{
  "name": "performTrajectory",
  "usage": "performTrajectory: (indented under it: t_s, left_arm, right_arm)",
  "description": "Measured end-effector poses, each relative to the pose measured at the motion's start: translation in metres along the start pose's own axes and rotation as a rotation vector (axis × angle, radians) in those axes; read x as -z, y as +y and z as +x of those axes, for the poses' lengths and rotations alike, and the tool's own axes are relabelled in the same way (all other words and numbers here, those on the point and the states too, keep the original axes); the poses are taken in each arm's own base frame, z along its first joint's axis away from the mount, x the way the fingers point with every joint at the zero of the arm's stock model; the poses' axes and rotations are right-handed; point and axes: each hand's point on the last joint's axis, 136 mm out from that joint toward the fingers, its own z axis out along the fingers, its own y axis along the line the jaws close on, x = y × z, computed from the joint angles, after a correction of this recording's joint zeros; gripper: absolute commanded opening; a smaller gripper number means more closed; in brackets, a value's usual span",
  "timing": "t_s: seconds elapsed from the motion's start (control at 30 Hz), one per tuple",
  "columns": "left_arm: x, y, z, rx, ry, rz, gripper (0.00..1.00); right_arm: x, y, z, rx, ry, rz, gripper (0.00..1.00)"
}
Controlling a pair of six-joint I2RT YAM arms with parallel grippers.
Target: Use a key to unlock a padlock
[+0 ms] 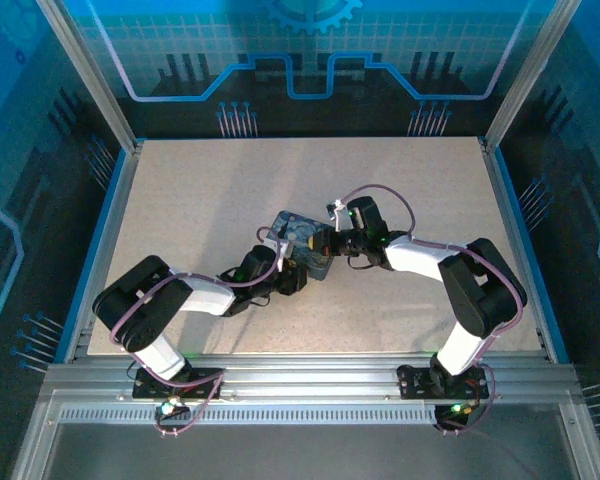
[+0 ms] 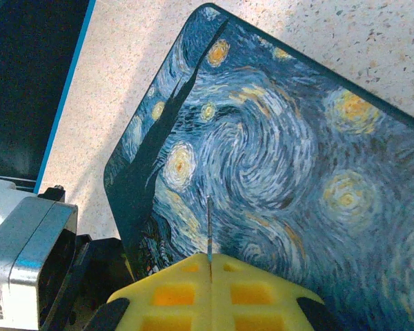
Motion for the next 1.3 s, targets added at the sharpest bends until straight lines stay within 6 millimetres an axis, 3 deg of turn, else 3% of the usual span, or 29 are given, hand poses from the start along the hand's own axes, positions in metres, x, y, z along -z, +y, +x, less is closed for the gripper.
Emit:
performTrajectory:
  t_s: [0.57, 1.3]
  left_arm:
    - [-0.0016, 0.0042, -0.0011, 0.081, 0.017, -0.039, 0.31]
    - [-0.0038, 0.0059, -0.0039, 0.174, -0.004, -0.076, 0.33]
  right_arm:
    - [-0.0004, 0.0005, -0.0007, 0.002, -0.004, -0.001, 0.04]
    - [-0.0016, -0.0006, -0.0037, -0.006, -0.044, 0.001, 0.04]
